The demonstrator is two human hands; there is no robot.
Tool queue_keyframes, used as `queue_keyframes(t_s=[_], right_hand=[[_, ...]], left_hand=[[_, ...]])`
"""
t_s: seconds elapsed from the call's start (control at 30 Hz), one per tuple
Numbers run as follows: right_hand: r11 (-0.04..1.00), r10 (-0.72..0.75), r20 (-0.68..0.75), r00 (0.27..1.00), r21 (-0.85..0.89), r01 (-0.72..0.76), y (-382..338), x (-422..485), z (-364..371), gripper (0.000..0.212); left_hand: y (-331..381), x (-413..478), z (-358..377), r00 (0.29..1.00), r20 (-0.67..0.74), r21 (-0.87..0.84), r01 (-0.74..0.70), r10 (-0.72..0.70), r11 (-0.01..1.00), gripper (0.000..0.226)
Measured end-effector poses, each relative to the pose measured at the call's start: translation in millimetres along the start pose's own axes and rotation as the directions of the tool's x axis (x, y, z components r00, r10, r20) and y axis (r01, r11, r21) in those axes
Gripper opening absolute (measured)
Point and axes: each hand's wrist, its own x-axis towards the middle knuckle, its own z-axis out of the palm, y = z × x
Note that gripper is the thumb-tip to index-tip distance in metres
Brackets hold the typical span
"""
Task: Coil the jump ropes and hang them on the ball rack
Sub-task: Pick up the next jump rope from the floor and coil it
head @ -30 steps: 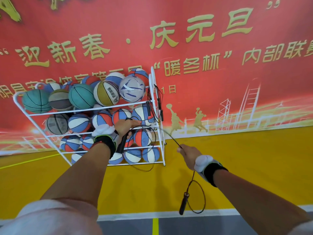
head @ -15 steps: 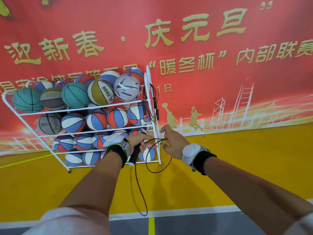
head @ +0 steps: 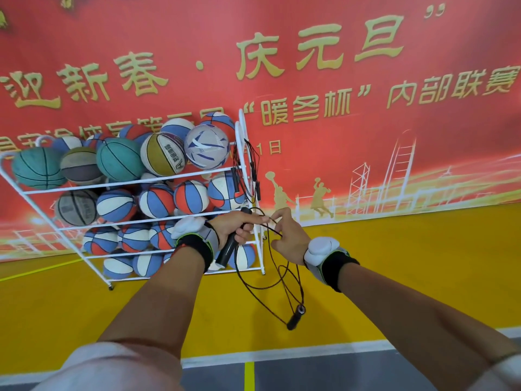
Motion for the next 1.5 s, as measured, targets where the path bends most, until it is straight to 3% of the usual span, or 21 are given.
queue_keyframes(t_s=[0.13, 0.3, 0.43, 0.5, 0.6, 0.7, 0.83, 0.93, 1.07, 1.17, 1.23, 1.33, 1.5], right_hand=[[0.993, 0.095, -0.027, 0.995, 0.066, -0.093, 17.4, -1.3, -0.1, 0.036], [0.965, 0.254, 0.118, 0.960, -0.094, -0.244, 57.9, -15.5, 4.7, 0.009], [0.967, 0.243, 0.202, 0.949, -0.129, -0.220, 67.1, -23.3, 7.8, 0.014], [0.970, 0.241, 0.225, 0.944, -0.029, -0.241, 60.8, -22.2, 9.3, 0.015], [0.932, 0.255, 0.152, 0.955, 0.223, -0.284, 49.7, -18.8, 13.0, 0.021], [0.982, 0.151, -0.084, 0.985, 0.125, -0.140, 38.9, -10.9, 11.2, 0.021], [0.993, 0.040, -0.160, 0.986, 0.120, -0.021, 10.0, -2.4, 10.4, 0.030], [0.990, -0.013, -0.037, 0.999, 0.138, 0.018, -5.3, -0.7, 11.6, 0.028], [0.986, -0.103, 0.120, 0.987, -0.116, 0.117, -8.3, -2.0, 13.7, 0.027], [0.997, 0.002, 0.173, 0.985, 0.070, -0.014, -17.9, -2.7, 14.9, 0.029], [0.911, 0.167, 0.258, 0.952, 0.329, -0.249, -25.4, -4.2, 14.1, 0.024], [0.731, 0.323, 0.343, 0.882, 0.501, -0.462, -25.4, 0.9, 11.8, 0.021], [0.456, 0.317, 0.537, 0.782, 0.636, -0.622, -21.7, 1.3, 4.3, 0.013]], left_hand=[[13.1, -9.1, -12.9, 0.997, -0.038, -0.162, -0.066, 0.060, 0.985, 0.022], [24.2, -22.9, -31.9, 0.978, -0.153, -0.284, -0.181, 0.142, 0.942, 0.022], [20.4, -29.7, -42.1, 0.964, -0.228, -0.307, -0.207, 0.139, 0.929, 0.022], [13.7, -29.0, -44.7, 0.950, -0.284, -0.330, -0.227, 0.133, 0.916, 0.022], [1.8, -26.4, -50.2, 0.949, -0.305, -0.229, -0.156, 0.082, 0.961, 0.023], [-8.8, -29.4, -48.2, 0.968, -0.252, -0.089, -0.022, -0.001, 0.996, 0.016], [-25.2, -23.5, -44.6, 0.981, -0.160, -0.067, 0.100, -0.110, 0.993, 0.022], [-32.5, -17.5, -40.8, 0.988, -0.098, -0.092, 0.113, -0.122, 0.989, 0.023], [-32.0, -17.8, -30.2, 0.992, -0.110, -0.040, 0.062, -0.066, 0.997, 0.023], [-32.5, -12.9, -29.6, 0.990, -0.133, 0.073, 0.064, -0.053, 0.995, 0.037], [-33.9, -11.1, -26.5, 0.989, -0.146, 0.153, 0.062, -0.040, 0.986, 0.042], [-37.3, -10.9, -18.1, 0.992, -0.119, 0.211, 0.054, -0.029, 0.976, 0.026], [-45.3, -14.7, -10.1, 0.999, -0.010, 0.204, 0.053, -0.052, 0.978, 0.026]])
